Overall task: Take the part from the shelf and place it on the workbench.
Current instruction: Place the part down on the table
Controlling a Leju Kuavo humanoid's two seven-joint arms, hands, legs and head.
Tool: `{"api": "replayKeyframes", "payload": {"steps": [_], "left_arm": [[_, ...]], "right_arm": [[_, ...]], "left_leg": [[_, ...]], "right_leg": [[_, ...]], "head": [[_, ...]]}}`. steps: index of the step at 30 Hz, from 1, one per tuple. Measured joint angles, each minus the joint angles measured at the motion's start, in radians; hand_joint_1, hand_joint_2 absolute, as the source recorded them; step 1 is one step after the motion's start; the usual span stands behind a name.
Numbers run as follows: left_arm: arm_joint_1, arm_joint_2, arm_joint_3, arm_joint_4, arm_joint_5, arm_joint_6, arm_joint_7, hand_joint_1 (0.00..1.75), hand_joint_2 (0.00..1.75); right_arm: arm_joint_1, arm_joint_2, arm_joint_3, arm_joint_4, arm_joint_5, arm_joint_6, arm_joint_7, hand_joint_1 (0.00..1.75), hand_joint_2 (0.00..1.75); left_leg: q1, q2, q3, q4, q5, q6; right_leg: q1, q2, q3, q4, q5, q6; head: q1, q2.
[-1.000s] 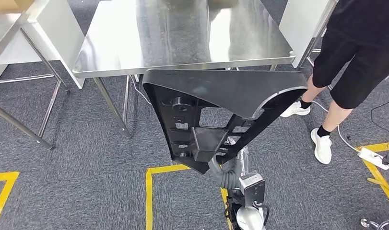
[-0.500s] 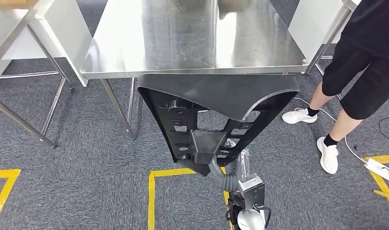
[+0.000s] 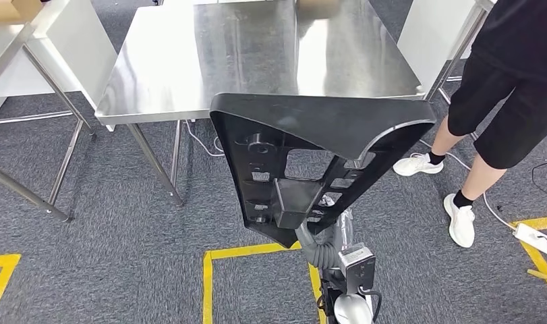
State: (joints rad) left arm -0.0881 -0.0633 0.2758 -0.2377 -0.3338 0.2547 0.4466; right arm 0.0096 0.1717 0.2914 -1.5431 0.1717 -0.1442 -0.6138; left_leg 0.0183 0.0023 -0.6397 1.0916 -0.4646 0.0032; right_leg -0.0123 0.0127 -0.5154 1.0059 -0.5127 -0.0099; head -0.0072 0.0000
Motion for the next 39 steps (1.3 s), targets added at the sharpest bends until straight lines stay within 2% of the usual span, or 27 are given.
{"api": "replayKeyframes", "payload": {"steps": [1,2,5,6,7,8,10,11,12,13,15,17,19,21,22,23,25,26,27,28,30,31,32,34,36,37,39], "left_arm": [[-0.001,0.000,0.000,0.000,0.000,0.000,0.000,0.00,1.75],[-0.001,0.000,0.000,0.000,0.000,0.000,0.000,0.00,1.75],[-0.001,0.000,0.000,0.000,0.000,0.000,0.000,0.00,1.75],[-0.001,0.000,0.000,0.000,0.000,0.000,0.000,0.00,1.75],[-0.001,0.000,0.000,0.000,0.000,-0.001,0.000,0.00,1.75],[-0.001,-0.001,0.000,0.000,0.000,-0.001,0.000,0.00,1.75],[0.000,-0.001,0.001,0.000,0.000,-0.001,0.000,0.00,1.75],[0.002,0.000,0.001,0.000,0.000,-0.001,0.000,0.00,1.75],[0.003,0.000,0.002,0.000,0.000,-0.001,0.000,0.00,1.75],[0.004,-0.001,0.003,0.000,0.000,-0.001,0.000,0.00,1.75],[0.005,-0.002,0.003,0.000,-0.001,-0.002,0.000,0.00,1.75],[0.003,-0.003,0.004,0.000,-0.004,-0.004,0.000,0.00,1.75],[0.001,-0.003,0.004,0.000,-0.009,-0.006,0.000,0.00,1.75],[0.000,-0.003,0.004,0.000,-0.012,-0.009,0.001,0.00,1.75],[-0.001,-0.003,0.004,0.000,-0.012,-0.010,0.001,0.00,1.75],[-0.002,-0.003,0.004,0.000,-0.012,-0.011,0.000,0.00,1.75],[-0.003,-0.004,0.004,0.000,-0.012,-0.012,-0.001,0.00,1.75],[-0.003,-0.004,0.004,0.000,-0.012,-0.012,-0.001,0.00,1.75],[-0.003,-0.003,0.004,0.000,-0.012,-0.012,0.000,0.00,1.75],[-0.003,-0.003,0.004,0.000,-0.012,-0.012,0.000,0.00,1.75],[-0.003,-0.003,0.006,0.000,-0.011,-0.012,0.000,0.00,1.75],[-0.003,-0.003,0.008,0.000,-0.010,-0.012,-0.001,0.00,1.75],[-0.004,-0.003,0.011,0.000,-0.008,-0.012,-0.001,0.00,1.75],[-0.003,-0.002,0.014,0.000,-0.006,-0.011,-0.002,0.00,1.75],[-0.002,-0.002,0.016,0.000,-0.005,-0.011,-0.002,0.00,1.75],[-0.002,-0.002,0.016,0.000,-0.004,-0.010,-0.002,0.00,1.75],[-0.004,-0.003,0.018,0.000,-0.003,-0.010,-0.002,0.00,1.75]], "right_arm": [[0.000,0.000,0.000,0.000,0.000,0.000,0.000,1.75,1.75],[0.000,0.000,0.000,0.000,0.000,0.000,0.000,1.75,1.75],[0.000,0.000,0.000,-0.001,0.000,-0.001,0.000,1.75,1.75],[-0.001,0.000,0.000,-0.002,-0.001,-0.002,0.001,1.75,1.75],[-0.002,0.000,-0.001,-0.003,-0.001,-0.003,0.001,1.75,1.75],[-0.003,0.000,-0.001,-0.003,-0.001,-0.004,0.002,1.75,1.75],[0.001,-0.001,-0.001,-0.003,0.001,-0.010,0.004,1.75,1.75],[0.005,-0.001,-0.001,-0.003,0.003,-0.015,0.005,1.75,1.75],[0.008,-0.001,-0.001,-0.003,0.005,-0.021,0.006,1.75,1.75],[0.010,-0.001,-0.002,-0.003,0.009,-0.028,0.006,1.75,1.75],[0.011,-0.002,-0.002,-0.003,0.021,-0.047,0.006,1.75,1.75],[0.011,-0.004,-0.003,-0.004,0.040,-0.070,0.005,1.75,1.75],[0.010,-0.006,-0.007,-0.010,0.064,-0.095,0.004,1.75,1.75],[0.008,-0.007,-0.011,-0.021,0.090,-0.120,0.005,1.75,1.75],[0.004,-0.007,-0.013,-0.027,0.103,-0.129,0.008,1.75,1.75],[-0.001,-0.008,-0.015,-0.034,0.114,-0.137,0.012,1.75,1.75],[-0.009,-0.008,-0.019,-0.044,0.129,-0.145,0.021,1.75,1.75],[-0.010,-0.009,-0.020,-0.047,0.133,-0.146,0.023,1.75,1.75],[-0.010,-0.009,-0.021,-0.050,0.135,-0.147,0.025,1.75,1.75],[-0.011,-0.009,-0.023,-0.052,0.137,-0.147,0.026,1.75,1.75],[-0.012,-0.010,-0.024,-0.057,0.143,-0.149,0.026,1.75,1.75],[-0.015,-0.010,-0.024,-0.059,0.147,-0.151,0.026,1.75,1.75],[-0.017,-0.010,-0.024,-0.062,0.150,-0.153,0.026,1.75,1.75],[-0.021,-0.011,-0.025,-0.065,0.152,-0.156,0.026,1.75,1.75],[-0.023,-0.013,-0.025,-0.070,0.152,-0.158,0.027,1.75,1.75],[-0.026,-0.014,-0.026,-0.072,0.152,-0.159,0.026,1.75,1.75],[-0.032,-0.017,-0.026,-0.074,0.153,-0.159,0.026,1.75,1.75]], "left_leg": [[-0.004,0.002,0.019,-0.042,0.015,0.006],[-0.008,0.002,0.028,-0.061,0.014,0.013],[-0.010,-0.001,0.049,-0.071,0.003,0.036],[-0.008,-0.002,0.060,-0.074,0.002,0.042],[-0.006,-0.003,0.071,-0.076,0.002,0.046],[-0.006,-0.003,0.075,-0.077,-0.002,0.049],[-0.006,-0.005,0.080,-0.077,-0.010,0.053],[-0.006,-0.006,0.084,-0.076,-0.015,0.053],[-0.006,-0.008,0.091,-0.076,-0.021,0.052],[-0.006,-0.010,0.100,-0.076,-0.028,0.050],[-0.007,-0.011,0.118,-0.076,-0.045,0.043],[-0.009,-0.012,0.128,-0.077,-0.061,0.031],[-0.009,-0.010,0.136,-0.070,-0.065,0.019],[-0.006,-0.008,0.138,-0.041,-0.074,0.009],[-0.003,-0.007,0.125,-0.011,-0.089,0.004],[-0.002,-0.006,0.100,0.037,-0.112,-0.001],[0.001,-0.006,0.021,0.149,-0.159,-0.010],[0.001,-0.006,-0.013,0.185,-0.166,-0.012],[0.002,-0.006,-0.032,0.186,-0.151,-0.012],[0.002,-0.005,-0.032,0.153,-0.113,-0.011],[-0.001,-0.003,0.004,0.029,-0.018,0.000],[-0.006,0.000,0.019,-0.019,-0.001,0.007],[-0.011,0.002,0.029,-0.047,0.003,0.016],[-0.020,0.003,0.034,-0.063,-0.007,0.033],[-0.015,0.001,0.054,-0.075,0.006,0.047],[-0.012,0.001,0.065,-0.077,0.006,0.052],[-0.009,0.000,0.076,-0.079,-0.001,0.058]], "right_leg": [[0.002,0.000,0.004,-0.002,-0.007,0.006],[0.004,0.001,0.011,-0.003,-0.010,0.013],[0.008,0.000,0.030,0.013,-0.014,0.035],[0.008,-0.001,0.021,0.035,-0.024,0.038],[0.008,-0.002,0.000,0.073,-0.041,0.037],[0.006,-0.003,-0.034,0.131,-0.062,0.036],[0.005,-0.003,-0.123,0.255,-0.103,0.036],[0.005,-0.003,-0.157,0.289,-0.109,0.038],[0.005,-0.003,-0.172,0.286,-0.097,0.041],[0.005,-0.003,-0.168,0.246,-0.066,0.047],[0.006,-0.004,-0.132,0.110,0.022,0.058],[0.010,-0.006,-0.106,0.028,0.057,0.045],[0.010,-0.004,-0.097,0.019,0.055,0.018],[0.003,-0.001,-0.076,0.013,0.061,0.002],[0.000,0.000,-0.061,0.011,0.059,-0.005],[0.000,-0.001,-0.054,0.009,0.054,-0.010],[0.002,0.001,-0.045,0.010,0.045,-0.017],[0.003,0.003,-0.041,0.010,0.039,-0.017],[0.003,0.004,-0.034,0.010,0.033,-0.016],[0.003,0.005,-0.025,0.010,0.026,-0.014],[0.003,0.005,-0.006,0.008,0.011,-0.009],[0.004,0.005,0.002,0.006,0.005,-0.005],[0.004,0.005,0.006,0.002,0.000,0.000],[0.010,0.004,0.016,0.005,-0.001,0.014],[0.015,0.002,0.018,0.024,-0.007,0.025],[0.016,0.001,0.006,0.051,-0.019,0.025],[0.013,-0.001,-0.058,0.160,-0.059,0.024]], "head": [[0.000,0.000],[0.000,0.000],[-0.001,0.000],[0.001,0.000],[0.004,0.000],[0.006,0.000],[0.008,0.000],[0.008,0.000],[0.008,0.000],[0.009,0.000],[0.009,0.000],[0.009,0.000],[0.008,0.000],[0.008,0.000],[0.008,0.000],[0.008,0.000],[0.007,0.000],[0.006,0.000],[0.006,0.000],[0.006,0.000],[0.007,0.000],[0.007,0.000],[0.008,0.000],[0.007,0.000],[0.007,0.000],[0.008,0.000],[0.011,0.000]]}}
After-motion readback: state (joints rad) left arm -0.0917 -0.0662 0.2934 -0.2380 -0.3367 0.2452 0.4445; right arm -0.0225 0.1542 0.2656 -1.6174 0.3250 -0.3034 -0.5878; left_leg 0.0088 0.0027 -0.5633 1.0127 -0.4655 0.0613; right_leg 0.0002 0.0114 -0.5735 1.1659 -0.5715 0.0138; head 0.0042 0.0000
